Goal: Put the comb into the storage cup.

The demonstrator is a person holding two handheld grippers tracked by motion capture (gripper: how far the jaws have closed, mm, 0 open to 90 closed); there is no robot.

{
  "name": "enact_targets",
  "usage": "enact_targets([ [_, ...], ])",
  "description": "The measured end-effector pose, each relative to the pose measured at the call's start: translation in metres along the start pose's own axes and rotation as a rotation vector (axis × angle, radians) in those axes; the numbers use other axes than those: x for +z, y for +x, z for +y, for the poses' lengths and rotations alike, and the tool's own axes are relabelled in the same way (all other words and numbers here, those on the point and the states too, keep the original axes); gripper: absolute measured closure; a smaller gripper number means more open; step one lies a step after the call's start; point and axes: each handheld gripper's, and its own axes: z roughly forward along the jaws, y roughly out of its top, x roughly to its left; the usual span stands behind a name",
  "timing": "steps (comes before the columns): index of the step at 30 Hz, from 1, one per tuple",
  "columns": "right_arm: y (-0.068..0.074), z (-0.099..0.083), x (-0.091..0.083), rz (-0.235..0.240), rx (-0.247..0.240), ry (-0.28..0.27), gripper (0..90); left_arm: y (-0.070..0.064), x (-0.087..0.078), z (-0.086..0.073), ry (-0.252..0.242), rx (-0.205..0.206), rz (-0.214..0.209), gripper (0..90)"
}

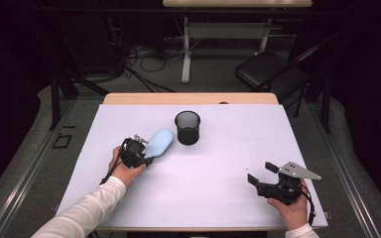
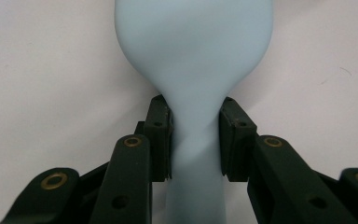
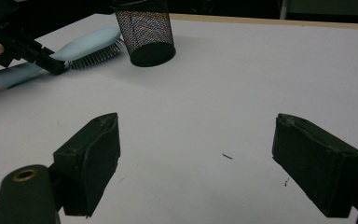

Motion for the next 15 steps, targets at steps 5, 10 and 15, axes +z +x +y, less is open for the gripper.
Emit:
enact_targets([
  [5,0.0001,0.0000,0.0002,0.000,-0.001,0.001,14.9,0.0003,-0.0008,-0.0003,0.000,-0.002,-0.007,69.0],
  [10,0.0000,-0.0001,0.0002,0.001,0.001,0.000,14.9,0.0013,-0.0017,-0.0017,-0.006,-0.014,-0.016,69.1],
  [15,0.0000,-0.0002,0.0003,0.000,0.002,0.001,14.9,0.0033,-0.0062,-0.0033,-0.020,-0.028,-0.026,69.2],
])
